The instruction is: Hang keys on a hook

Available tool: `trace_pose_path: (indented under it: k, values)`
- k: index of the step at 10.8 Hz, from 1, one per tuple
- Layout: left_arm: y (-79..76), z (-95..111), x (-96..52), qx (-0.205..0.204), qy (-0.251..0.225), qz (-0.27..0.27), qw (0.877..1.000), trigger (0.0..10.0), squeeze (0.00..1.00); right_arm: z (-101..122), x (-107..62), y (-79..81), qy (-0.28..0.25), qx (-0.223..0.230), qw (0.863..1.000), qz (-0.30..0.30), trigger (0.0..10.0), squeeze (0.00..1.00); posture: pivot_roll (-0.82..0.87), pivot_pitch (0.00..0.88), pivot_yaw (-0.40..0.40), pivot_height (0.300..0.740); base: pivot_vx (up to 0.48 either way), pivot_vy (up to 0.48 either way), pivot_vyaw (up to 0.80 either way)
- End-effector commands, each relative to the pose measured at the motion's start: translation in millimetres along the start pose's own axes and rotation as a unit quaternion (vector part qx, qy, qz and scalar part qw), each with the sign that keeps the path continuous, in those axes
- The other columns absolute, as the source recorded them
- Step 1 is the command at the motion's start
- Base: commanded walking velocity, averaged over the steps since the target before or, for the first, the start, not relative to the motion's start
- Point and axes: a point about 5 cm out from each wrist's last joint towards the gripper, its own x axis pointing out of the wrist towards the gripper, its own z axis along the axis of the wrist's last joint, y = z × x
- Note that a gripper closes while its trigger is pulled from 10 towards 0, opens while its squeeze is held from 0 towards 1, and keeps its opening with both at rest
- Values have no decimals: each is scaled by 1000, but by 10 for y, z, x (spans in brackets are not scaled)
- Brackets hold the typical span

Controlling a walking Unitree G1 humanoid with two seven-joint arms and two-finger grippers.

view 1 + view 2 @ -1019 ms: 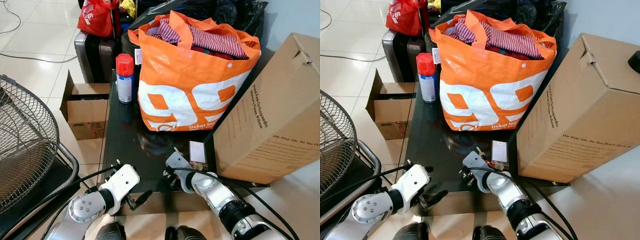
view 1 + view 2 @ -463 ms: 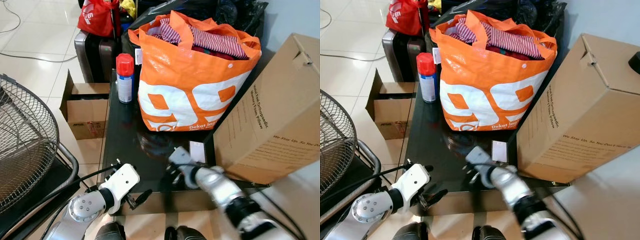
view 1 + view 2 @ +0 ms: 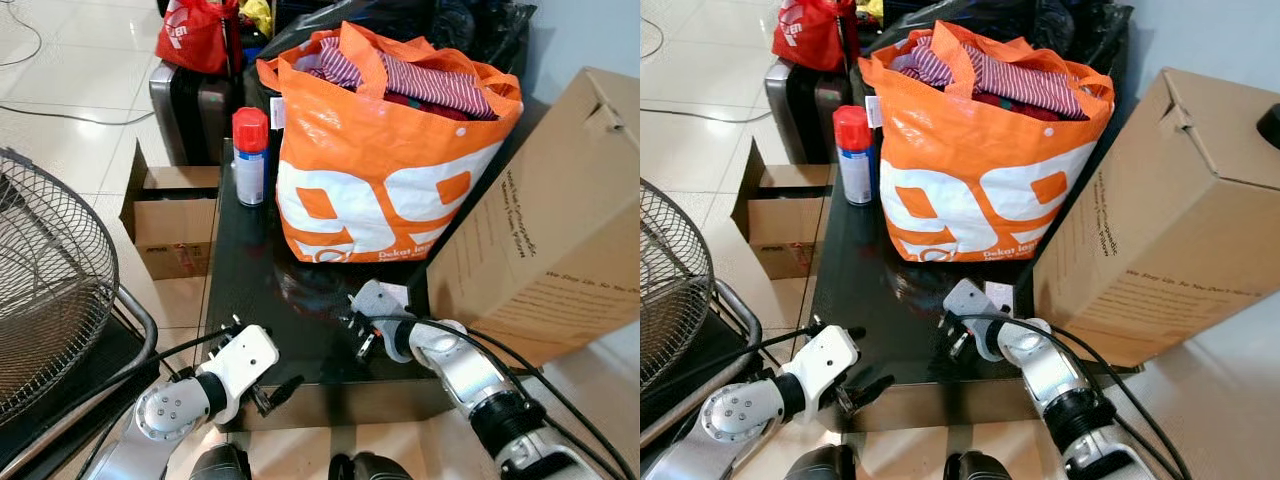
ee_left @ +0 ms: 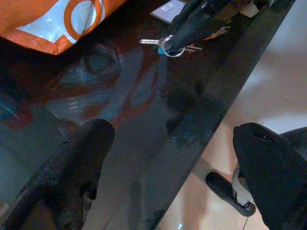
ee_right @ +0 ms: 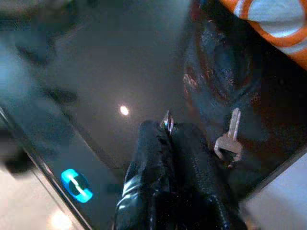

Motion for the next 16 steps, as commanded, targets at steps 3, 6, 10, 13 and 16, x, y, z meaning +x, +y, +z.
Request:
trace_pose_path:
  k: [3,6,10,13,16]
  values:
    - [9,0,20,0,-11,-1,1000,10000,0,68,-82,-101,-41,241,970,-1,0,0,38,82,-123,740,0,0,0]
    - [29,-10,53,-14,-32,12,999,10000,0,277,-248,-146,-120,402,906,58,0,0,28,49,-114,740,0,0,0]
    - [11,12,106,-67,-99,6,993,10000,1000,512,-385,-66,-156,397,900,95,0,0,28,34,-107,740,0,0,0]
    - [244,510,262,-84,-165,-15,983,10000,961,670,-455,88,-172,361,903,157,0,0,20,33,-109,740,0,0,0]
    - [394,848,468,-59,-208,-19,976,10000,55,660,-520,170,-162,340,909,177,0,0,7,32,-104,740,0,0,0]
